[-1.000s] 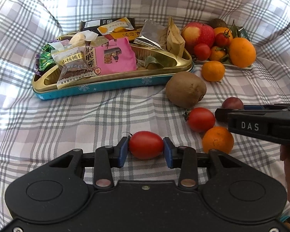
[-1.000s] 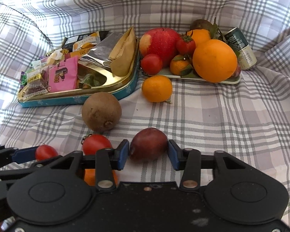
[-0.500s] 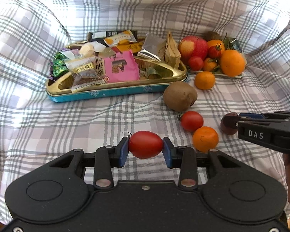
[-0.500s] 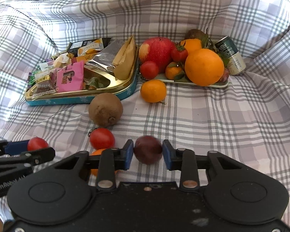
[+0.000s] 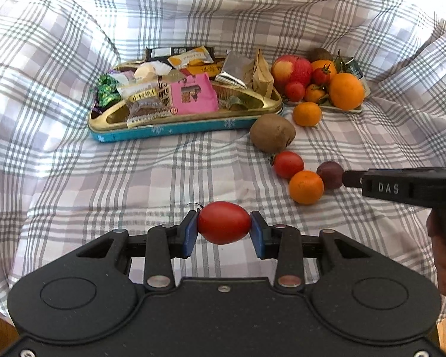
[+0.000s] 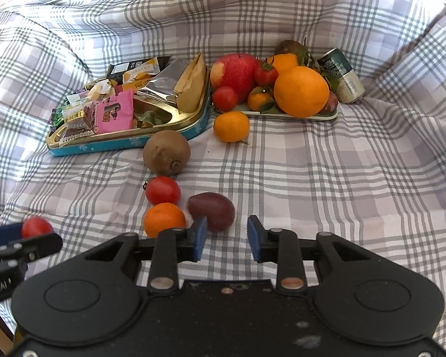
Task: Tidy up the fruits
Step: 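Lift and carry the tomato and plum toward the gold tray with both tools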
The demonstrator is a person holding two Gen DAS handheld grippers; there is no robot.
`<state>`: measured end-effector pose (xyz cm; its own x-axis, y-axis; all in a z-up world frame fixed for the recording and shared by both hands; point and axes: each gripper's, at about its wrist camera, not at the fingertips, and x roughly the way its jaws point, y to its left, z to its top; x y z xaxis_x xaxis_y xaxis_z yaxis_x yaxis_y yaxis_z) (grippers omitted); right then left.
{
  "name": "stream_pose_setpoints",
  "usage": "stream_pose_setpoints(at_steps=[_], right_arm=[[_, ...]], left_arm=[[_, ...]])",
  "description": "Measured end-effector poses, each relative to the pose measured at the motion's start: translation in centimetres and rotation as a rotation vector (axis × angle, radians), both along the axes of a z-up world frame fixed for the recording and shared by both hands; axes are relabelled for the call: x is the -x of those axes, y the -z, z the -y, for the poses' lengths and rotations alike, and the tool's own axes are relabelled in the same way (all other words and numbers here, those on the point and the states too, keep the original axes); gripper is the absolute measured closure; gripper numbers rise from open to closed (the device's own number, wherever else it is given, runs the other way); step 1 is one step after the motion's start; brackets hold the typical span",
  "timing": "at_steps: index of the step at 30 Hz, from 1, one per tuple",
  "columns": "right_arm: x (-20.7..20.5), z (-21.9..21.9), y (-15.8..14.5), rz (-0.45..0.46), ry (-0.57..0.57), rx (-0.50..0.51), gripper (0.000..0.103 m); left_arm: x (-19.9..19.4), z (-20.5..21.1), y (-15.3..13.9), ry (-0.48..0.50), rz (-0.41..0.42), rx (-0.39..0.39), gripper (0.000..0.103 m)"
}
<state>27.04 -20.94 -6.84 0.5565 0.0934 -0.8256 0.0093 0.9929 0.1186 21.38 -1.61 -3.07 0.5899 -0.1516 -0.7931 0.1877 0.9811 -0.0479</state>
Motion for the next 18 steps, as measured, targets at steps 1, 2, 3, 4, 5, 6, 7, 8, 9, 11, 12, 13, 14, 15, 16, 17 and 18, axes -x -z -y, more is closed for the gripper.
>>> stream_pose_setpoints(at_steps=[1,2,3,4,5,6,7,8,9,11,12,13,14,15,16,17,18], right_arm=[[-0.1,0.0,0.0,0.002,0.004,-0.005,0.064],[-0.3,-0.1,0.1,0.004,0.007,-0.01,0.063],[-0.5,-0.2,0.2,0.005,0.007,-0.013,0.063],[-0.8,-0.3,0.3,0.004,0.005,-0.014,0.062],[-1.0,-0.4,0.5,0.001,0.003,-0.014,0.062],[-1.3,-0.6,0.8,-0.003,0.0,-0.013,0.061],[-1.5,-0.7,1.0,-0.002,-0.003,-0.016,0.059],[-1.8,-0.9,1.2,-0.004,-0.008,-0.019,0.059],[-2.0,-1.0,1.4,-0.008,-0.012,-0.021,0.059],[-2.4,-1.3,1.8,0.001,-0.013,-0.017,0.057],[-2.6,-1.4,1.9,0.007,-0.014,-0.011,0.057],[-2.8,-1.5,2.0,0.009,-0.019,-0.009,0.057],[-3.1,-1.6,2.1,0.005,-0.025,-0.009,0.057],[-3.4,-1.6,2.3,-0.001,-0.025,-0.011,0.057],[-3.6,-1.6,2.5,-0.007,-0.023,-0.014,0.057],[-3.8,-1.6,2.7,-0.015,-0.02,-0.015,0.057],[-4.0,-1.6,3.0,-0.022,-0.019,-0.014,0.057]], left_arm=[[-0.1,-0.1,0.2,-0.001,-0.005,0.002,0.057],[-0.2,-0.1,0.3,-0.002,-0.009,0.004,0.057],[-0.2,-0.1,0.4,-0.002,-0.012,0.005,0.057],[-0.3,-0.1,0.5,-0.003,-0.015,0.005,0.057],[-0.4,-0.1,0.7,-0.003,-0.017,0.005,0.057],[-0.6,-0.1,0.8,-0.003,-0.017,0.003,0.057],[-0.6,-0.1,0.9,-0.001,-0.016,0.001,0.057],[-0.7,-0.1,1.0,0.0,-0.015,-0.003,0.057],[-0.8,0.0,1.1,0.002,-0.013,-0.006,0.057],[-1.0,0.1,1.3,0.005,-0.011,-0.014,0.057],[-1.1,0.1,1.4,0.006,-0.012,-0.016,0.057],[-1.2,0.1,1.5,0.007,-0.014,-0.016,0.057],[-1.3,0.1,1.6,0.007,-0.018,-0.014,0.057],[-1.4,0.1,1.7,0.008,-0.023,-0.011,0.057],[-1.6,0.1,1.9,0.007,-0.028,-0.008,0.057],[-1.7,0.1,2.0,0.006,-0.033,-0.007,0.057],[-1.8,0.1,2.1,0.006,-0.036,-0.006,0.057]])
